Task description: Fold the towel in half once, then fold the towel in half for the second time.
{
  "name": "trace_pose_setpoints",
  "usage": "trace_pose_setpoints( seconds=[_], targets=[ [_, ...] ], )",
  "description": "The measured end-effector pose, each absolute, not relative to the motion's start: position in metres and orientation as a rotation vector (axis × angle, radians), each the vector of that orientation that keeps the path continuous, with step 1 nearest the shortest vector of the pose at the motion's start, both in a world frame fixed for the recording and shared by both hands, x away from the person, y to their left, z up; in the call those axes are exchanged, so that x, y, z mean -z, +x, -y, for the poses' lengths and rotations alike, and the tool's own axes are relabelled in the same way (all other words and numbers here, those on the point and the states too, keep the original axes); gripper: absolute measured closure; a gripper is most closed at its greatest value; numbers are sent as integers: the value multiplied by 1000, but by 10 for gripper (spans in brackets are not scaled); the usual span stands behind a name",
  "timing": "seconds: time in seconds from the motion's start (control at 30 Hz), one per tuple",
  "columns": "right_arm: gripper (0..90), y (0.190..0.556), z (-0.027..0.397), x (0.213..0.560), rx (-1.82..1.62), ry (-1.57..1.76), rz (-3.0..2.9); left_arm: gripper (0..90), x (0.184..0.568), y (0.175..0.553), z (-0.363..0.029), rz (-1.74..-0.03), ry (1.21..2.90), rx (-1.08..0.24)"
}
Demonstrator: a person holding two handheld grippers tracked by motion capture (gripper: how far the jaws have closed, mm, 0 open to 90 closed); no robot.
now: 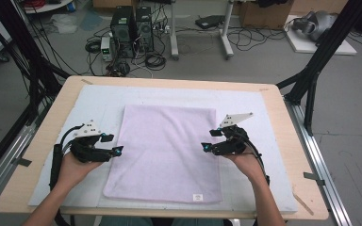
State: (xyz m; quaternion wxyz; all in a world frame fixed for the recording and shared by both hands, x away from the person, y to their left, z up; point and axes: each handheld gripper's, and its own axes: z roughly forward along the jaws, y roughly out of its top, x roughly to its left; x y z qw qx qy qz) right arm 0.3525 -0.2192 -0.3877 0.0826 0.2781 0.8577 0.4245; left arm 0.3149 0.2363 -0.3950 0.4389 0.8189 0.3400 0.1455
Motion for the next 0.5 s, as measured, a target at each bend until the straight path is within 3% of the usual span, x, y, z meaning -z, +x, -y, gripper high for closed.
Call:
trace_pose_setpoints(
  seconds=[0.5],
  targets=[
    [332,393,226,383,-1171,915,-2541,386,377,365,-236,-909,2017,-409]
  ],
)
